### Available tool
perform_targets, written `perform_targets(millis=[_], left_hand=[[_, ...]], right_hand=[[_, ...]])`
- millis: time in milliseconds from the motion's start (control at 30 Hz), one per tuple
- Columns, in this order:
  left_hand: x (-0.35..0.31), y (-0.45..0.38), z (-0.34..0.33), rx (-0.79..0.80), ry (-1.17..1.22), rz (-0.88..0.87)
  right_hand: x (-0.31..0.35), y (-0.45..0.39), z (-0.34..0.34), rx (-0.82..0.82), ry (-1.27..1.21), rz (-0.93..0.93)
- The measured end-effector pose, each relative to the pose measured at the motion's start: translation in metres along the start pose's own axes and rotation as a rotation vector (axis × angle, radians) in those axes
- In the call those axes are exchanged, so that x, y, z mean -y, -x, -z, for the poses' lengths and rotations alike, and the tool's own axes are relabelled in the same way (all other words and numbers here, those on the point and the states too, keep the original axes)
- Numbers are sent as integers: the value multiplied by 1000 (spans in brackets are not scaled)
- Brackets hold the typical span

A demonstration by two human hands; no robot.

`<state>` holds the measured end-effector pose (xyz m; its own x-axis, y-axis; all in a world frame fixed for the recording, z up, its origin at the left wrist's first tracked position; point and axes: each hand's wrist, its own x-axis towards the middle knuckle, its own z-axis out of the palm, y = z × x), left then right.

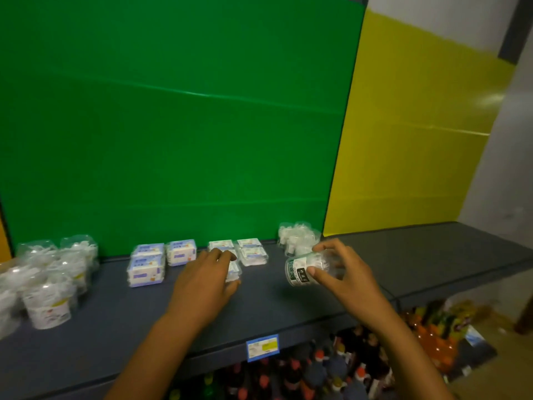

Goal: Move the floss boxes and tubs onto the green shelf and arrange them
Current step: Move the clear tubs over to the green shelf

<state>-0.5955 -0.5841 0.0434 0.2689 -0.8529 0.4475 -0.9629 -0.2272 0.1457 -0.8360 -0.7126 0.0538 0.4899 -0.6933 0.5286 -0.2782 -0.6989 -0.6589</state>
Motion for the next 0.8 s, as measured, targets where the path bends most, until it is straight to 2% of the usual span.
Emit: perform_targets(millis=[167,400,633,800], left_hand=[[-53,-4,-31,15,-15,12],[-88,-27,-56,27,-45,73],[-98,-76,-85,12,-12,86],[-92,-114,-104,17,-6,139]], right_hand=[[-50,12,38,-1,33,-36],[-98,0,61,-20,-6,-138],[-141,-44,66,-20,-42,-143],[-162,-85,61,46,-18,-97]])
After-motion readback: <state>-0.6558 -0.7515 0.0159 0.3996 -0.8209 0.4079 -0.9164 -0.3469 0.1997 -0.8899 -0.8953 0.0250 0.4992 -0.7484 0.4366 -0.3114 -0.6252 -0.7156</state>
